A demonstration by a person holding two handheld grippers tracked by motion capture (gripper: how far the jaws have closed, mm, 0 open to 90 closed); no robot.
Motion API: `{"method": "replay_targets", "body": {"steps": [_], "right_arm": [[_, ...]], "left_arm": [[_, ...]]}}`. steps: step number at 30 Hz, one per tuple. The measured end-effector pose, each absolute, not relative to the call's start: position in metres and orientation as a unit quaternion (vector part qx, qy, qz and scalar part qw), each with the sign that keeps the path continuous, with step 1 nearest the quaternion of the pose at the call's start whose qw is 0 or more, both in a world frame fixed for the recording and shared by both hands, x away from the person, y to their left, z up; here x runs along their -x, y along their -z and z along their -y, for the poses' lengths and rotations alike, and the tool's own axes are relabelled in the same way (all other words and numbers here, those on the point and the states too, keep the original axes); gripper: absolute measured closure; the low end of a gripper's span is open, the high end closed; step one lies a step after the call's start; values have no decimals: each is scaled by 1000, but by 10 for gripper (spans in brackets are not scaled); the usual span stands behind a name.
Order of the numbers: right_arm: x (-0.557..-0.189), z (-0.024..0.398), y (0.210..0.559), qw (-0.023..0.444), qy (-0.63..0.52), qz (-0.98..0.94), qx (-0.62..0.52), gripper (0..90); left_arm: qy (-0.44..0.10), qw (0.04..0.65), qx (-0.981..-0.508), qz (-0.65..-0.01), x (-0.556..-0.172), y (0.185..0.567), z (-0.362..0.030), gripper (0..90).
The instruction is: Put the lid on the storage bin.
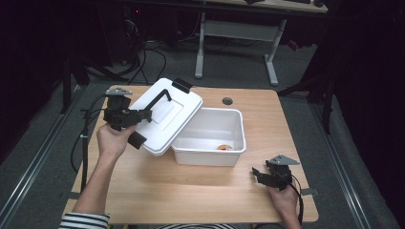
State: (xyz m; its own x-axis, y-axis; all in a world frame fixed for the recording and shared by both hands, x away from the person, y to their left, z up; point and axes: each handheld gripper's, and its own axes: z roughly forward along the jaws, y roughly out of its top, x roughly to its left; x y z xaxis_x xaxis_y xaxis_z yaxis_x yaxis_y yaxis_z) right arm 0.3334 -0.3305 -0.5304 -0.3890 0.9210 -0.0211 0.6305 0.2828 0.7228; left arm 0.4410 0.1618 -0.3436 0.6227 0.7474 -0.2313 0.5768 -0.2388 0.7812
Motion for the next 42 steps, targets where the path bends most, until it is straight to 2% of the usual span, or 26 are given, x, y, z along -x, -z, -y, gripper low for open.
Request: {"method": "replay_targets", "body": {"steps": [14,42], "right_arm": [[-333,331,530,225,-322,-768,-505,316],[-333,331,530,226,-323,-768,-505,318]], "left_arm": [[-79,446,-800,-393,-446,339,-146,852],[-60,451,-829,-326,-451,336,-92,851]]}}
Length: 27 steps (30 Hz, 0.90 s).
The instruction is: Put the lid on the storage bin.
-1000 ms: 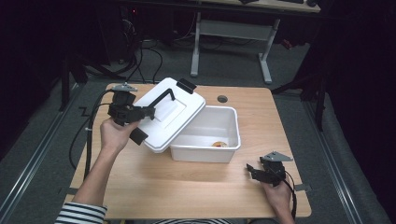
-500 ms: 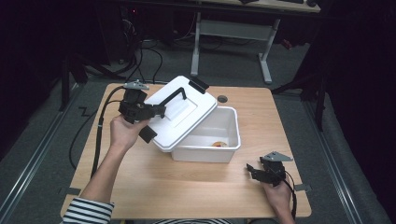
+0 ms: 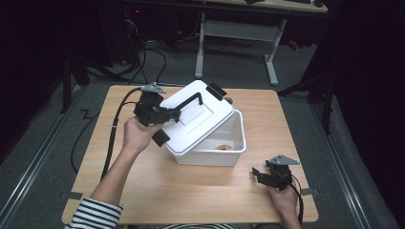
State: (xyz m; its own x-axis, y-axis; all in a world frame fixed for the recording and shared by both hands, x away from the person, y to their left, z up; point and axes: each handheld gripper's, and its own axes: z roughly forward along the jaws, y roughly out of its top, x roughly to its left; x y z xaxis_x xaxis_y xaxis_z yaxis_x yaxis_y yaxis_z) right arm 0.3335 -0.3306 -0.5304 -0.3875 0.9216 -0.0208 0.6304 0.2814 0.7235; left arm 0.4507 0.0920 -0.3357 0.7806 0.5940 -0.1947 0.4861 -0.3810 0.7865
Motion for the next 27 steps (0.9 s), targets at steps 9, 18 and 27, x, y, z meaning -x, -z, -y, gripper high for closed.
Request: {"method": "replay_targets", "body": {"steps": [9,18,27], "right_arm": [[-333,331,530,226,-323,-768,-505,318],[-333,331,530,226,-322,-768,-505,318],[-333,331,530,226,-323,-768,-505,319]], "left_arm": [[-50,453,-834,-312,-454,340,-81,851],[-40,448,-842,-297,-457,347,-64,851],[-41,441,-849,-290,-462,353,-52,851]]}}
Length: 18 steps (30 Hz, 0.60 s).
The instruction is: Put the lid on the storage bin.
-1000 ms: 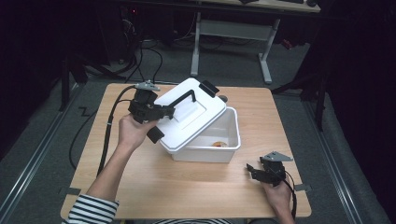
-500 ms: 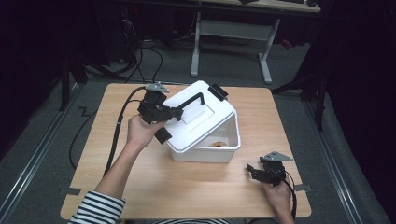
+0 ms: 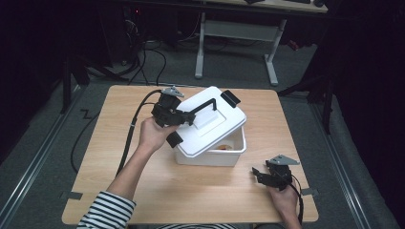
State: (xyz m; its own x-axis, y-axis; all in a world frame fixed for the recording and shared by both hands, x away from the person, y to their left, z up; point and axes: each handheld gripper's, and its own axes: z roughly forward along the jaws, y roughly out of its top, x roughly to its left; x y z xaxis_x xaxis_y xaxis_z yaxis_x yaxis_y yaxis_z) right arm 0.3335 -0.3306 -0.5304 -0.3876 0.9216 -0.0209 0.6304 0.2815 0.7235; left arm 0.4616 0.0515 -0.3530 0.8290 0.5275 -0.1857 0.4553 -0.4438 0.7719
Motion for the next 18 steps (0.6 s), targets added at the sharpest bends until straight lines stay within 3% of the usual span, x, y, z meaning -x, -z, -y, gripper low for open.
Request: {"method": "replay_targets", "body": {"steps": [18], "right_arm": [[-333,331,530,226,-322,-768,-505,318]], "left_arm": [[-31,429,-860,-274,-464,363,-36,850]]}}
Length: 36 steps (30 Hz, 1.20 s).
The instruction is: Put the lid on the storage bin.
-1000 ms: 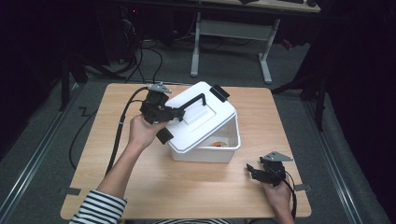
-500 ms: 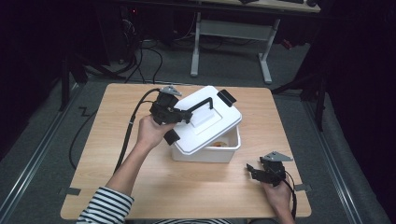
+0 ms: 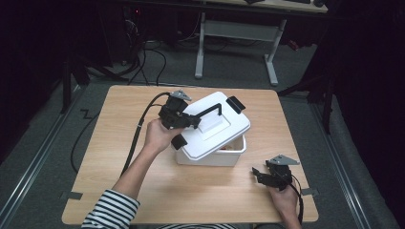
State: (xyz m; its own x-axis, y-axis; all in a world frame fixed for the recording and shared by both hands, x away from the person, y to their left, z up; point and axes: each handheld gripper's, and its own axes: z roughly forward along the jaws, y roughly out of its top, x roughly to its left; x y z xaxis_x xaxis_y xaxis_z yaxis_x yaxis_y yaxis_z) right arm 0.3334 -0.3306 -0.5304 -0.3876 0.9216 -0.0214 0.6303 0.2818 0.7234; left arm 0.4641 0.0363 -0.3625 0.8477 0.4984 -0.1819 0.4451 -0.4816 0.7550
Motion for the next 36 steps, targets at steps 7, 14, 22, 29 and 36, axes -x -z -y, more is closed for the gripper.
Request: {"method": "replay_targets", "body": {"steps": [7,14,22,29,36], "right_arm": [[-333,331,530,225,-322,-768,-505,318],[-333,331,530,225,-322,-768,-505,318],[-333,331,530,225,-322,-768,-506,319],[-333,331,530,224,-323,-767,-507,321],[-333,333,530,222,-324,-767,-507,335]], "left_arm": [[-30,425,-862,-276,-466,366,-35,850],[-25,423,-864,-271,-467,368,-34,850],[-24,423,-865,-269,-467,368,-36,850],[-18,427,-863,-271,-468,370,-43,849],[-17,429,-861,-272,-467,371,-48,847]]}}
